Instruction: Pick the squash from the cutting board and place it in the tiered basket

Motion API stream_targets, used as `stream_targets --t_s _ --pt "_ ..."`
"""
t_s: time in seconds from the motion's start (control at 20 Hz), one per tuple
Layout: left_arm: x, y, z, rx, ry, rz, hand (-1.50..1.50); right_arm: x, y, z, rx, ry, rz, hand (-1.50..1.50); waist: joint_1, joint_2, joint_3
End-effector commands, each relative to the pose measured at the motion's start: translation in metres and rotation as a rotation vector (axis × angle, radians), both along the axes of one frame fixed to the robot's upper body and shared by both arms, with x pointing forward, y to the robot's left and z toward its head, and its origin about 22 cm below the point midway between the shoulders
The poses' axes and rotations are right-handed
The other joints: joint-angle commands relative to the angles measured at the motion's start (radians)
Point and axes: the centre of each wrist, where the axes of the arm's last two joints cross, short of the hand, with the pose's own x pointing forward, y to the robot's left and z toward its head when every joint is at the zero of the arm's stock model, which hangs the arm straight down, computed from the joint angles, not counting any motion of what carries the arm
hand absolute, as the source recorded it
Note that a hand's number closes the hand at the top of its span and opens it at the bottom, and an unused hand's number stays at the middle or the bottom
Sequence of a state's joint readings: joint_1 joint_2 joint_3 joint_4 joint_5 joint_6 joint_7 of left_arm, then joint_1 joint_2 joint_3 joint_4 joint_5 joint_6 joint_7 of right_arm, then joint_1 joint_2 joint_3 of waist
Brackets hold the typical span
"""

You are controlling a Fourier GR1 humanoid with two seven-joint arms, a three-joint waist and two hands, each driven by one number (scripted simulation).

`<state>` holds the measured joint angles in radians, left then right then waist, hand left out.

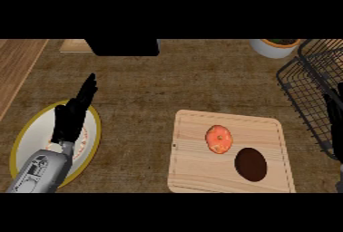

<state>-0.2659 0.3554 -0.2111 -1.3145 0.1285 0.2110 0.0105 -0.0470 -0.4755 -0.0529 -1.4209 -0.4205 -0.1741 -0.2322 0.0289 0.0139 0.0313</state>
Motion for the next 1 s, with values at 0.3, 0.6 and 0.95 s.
stream_targets --t_s 0.3,0.6,0.95 --pt "-0.009 0.040 0.002 0.120 0.014 0.146 0.00 -0.018 0.053 0.025 0.273 -0.385 -0.631 1.50 -0.155 -0.116 -0.011" --pt "-0.010 0.048 0.010 0.153 -0.044 0.154 0.00 -0.085 0.105 -0.084 0.085 0.233 -0.753 -1.50 -0.042 -0.009 -0.037" --pt "-0.010 0.038 0.012 0.146 -0.030 0.120 0.00 -0.138 0.134 -0.077 -0.099 0.440 -0.558 -1.50 -0.010 -0.002 -0.043"
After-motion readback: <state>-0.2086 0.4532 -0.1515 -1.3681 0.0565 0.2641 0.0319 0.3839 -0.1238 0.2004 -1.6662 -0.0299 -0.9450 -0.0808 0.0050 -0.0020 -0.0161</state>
